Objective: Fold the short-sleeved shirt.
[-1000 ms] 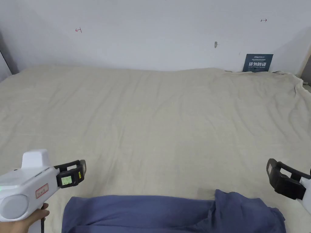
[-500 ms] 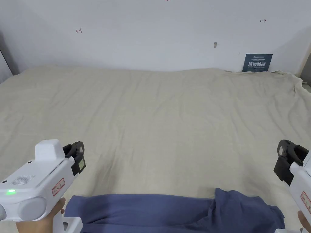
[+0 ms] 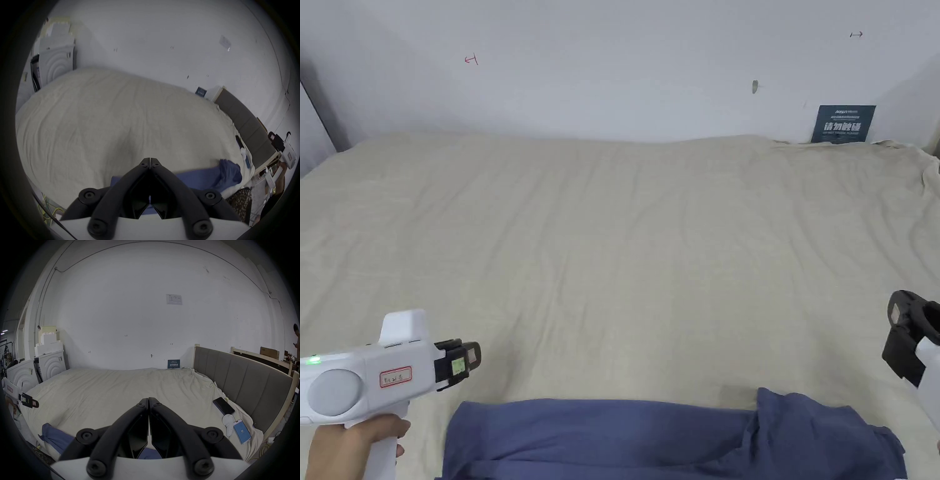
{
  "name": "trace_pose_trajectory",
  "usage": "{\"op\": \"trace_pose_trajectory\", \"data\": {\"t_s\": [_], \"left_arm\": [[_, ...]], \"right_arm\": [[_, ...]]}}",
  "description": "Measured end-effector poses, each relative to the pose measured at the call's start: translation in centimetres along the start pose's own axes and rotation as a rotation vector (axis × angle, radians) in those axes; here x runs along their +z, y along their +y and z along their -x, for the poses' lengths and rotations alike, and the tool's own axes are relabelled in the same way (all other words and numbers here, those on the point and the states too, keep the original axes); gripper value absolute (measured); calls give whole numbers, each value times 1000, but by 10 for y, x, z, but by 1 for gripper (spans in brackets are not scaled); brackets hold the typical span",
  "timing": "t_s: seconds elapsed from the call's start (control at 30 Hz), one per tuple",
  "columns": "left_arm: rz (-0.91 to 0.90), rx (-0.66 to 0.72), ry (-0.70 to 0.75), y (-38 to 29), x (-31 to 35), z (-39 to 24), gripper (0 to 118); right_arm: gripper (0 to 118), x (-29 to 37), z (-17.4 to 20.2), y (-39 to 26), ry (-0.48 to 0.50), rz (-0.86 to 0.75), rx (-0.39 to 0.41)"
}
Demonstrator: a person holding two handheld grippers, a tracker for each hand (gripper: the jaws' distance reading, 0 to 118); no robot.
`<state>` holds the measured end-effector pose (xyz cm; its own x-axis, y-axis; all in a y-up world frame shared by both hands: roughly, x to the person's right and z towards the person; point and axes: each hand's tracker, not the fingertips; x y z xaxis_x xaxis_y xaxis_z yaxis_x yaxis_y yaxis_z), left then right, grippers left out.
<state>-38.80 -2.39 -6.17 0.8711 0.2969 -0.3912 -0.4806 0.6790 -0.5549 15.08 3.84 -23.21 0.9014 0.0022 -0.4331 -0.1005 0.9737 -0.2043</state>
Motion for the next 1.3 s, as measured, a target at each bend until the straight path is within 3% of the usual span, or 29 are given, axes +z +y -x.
{"op": "trace_pose_trajectory", "data": {"t_s": [0.2, 0.43, 0.47, 0.5, 0.6, 0.63, 0.77, 1.07, 1.3], "left_arm": [[174, 144, -70, -7, -16, 50, 0], [306, 151, -60, -30, -53, 98, 0], [312, 158, -63, -35, -60, 106, 6], [315, 169, -64, -38, -66, 112, 23], [319, 175, -65, -42, -65, 109, 87], [324, 176, -55, -44, -67, 108, 91], [326, 175, -61, -47, -74, 99, 84], [358, 189, -97, -61, -94, 77, 29], [342, 187, -95, -62, -89, 73, 19]], "right_arm": [[0, -6, 0, -2, -13, 24, 7], [0, -16, 3, -9, -21, 59, 7], [0, -17, 4, -10, -22, 63, 8], [0, -19, 4, -10, -22, 69, 11], [0, -22, 7, -12, -21, 82, 21], [0, -23, 7, -13, -21, 85, 23], [0, -25, 9, -14, -20, 95, 26], [0, -23, 6, -17, -29, 110, 25], [0, -16, -3, -15, -44, 104, 19]]}}
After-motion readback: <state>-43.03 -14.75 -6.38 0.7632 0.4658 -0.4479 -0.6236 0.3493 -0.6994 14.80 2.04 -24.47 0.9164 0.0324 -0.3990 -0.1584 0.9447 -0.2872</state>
